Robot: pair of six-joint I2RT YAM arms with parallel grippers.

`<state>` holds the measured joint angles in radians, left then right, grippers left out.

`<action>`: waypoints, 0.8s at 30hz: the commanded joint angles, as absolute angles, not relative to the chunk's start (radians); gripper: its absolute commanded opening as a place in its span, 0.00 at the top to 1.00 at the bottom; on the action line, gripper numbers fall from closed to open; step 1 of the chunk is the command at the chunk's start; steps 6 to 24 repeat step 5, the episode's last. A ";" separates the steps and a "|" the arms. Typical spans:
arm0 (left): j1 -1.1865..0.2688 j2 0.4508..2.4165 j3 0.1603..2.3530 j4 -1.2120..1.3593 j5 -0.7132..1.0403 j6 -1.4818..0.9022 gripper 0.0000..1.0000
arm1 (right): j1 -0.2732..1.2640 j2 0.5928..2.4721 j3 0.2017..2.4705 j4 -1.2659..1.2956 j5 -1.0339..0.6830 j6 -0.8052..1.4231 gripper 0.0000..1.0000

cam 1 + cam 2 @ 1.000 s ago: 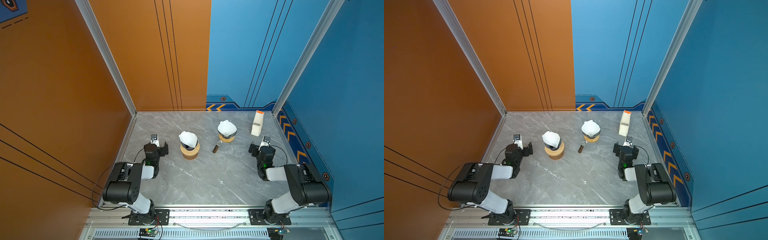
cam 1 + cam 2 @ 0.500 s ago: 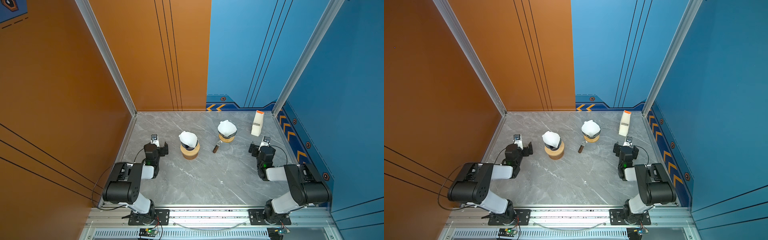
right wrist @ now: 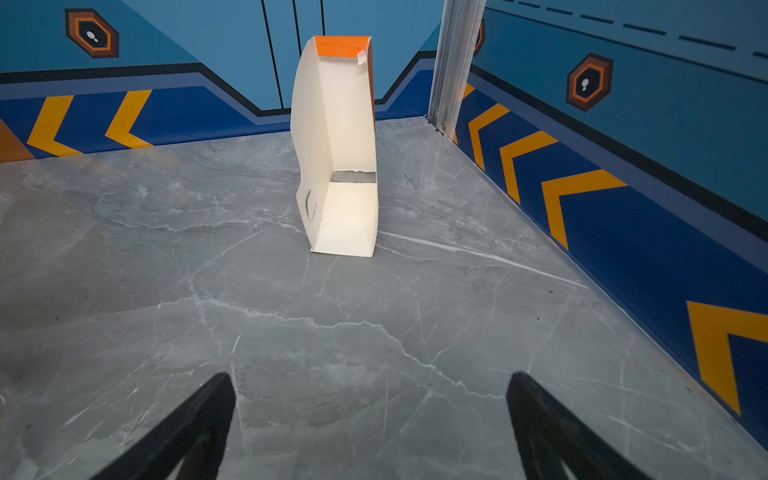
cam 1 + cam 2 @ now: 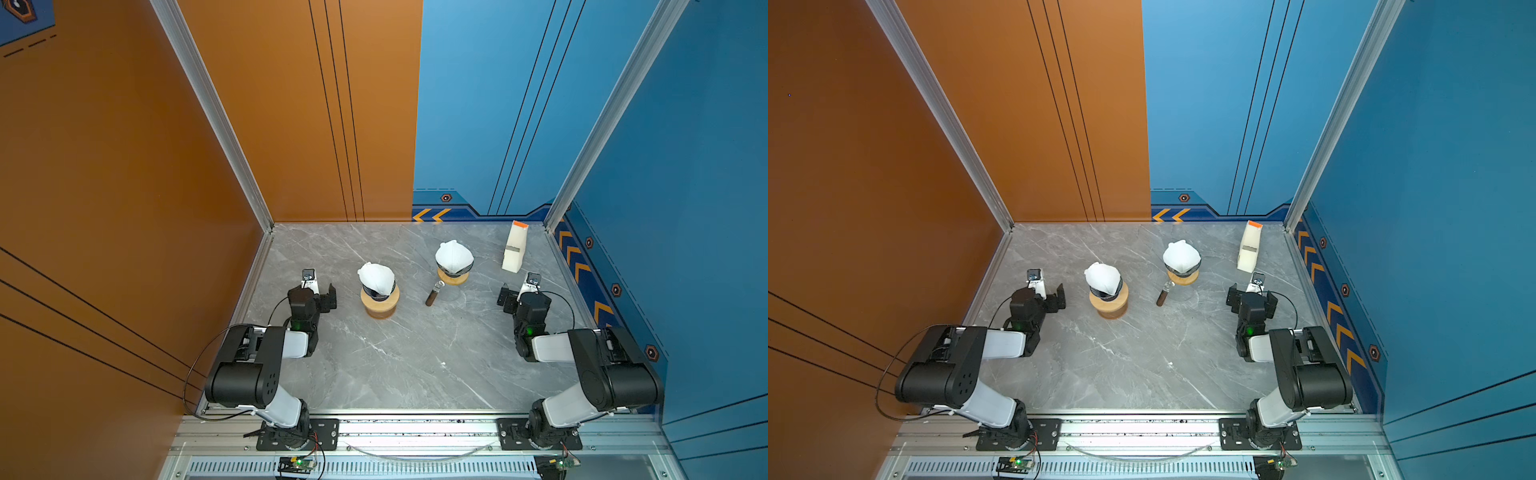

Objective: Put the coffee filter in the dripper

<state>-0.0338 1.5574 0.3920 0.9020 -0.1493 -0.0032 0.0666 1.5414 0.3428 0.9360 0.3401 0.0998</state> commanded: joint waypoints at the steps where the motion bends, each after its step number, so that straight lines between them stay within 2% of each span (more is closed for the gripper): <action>1: -0.035 1.564 0.384 0.916 -0.156 0.012 0.02 | 0.070 1.549 0.351 0.953 0.336 0.082 0.00; 24: -0.034 1.563 0.383 0.917 -0.156 0.011 0.02 | 0.070 1.549 0.352 0.954 0.335 0.082 0.00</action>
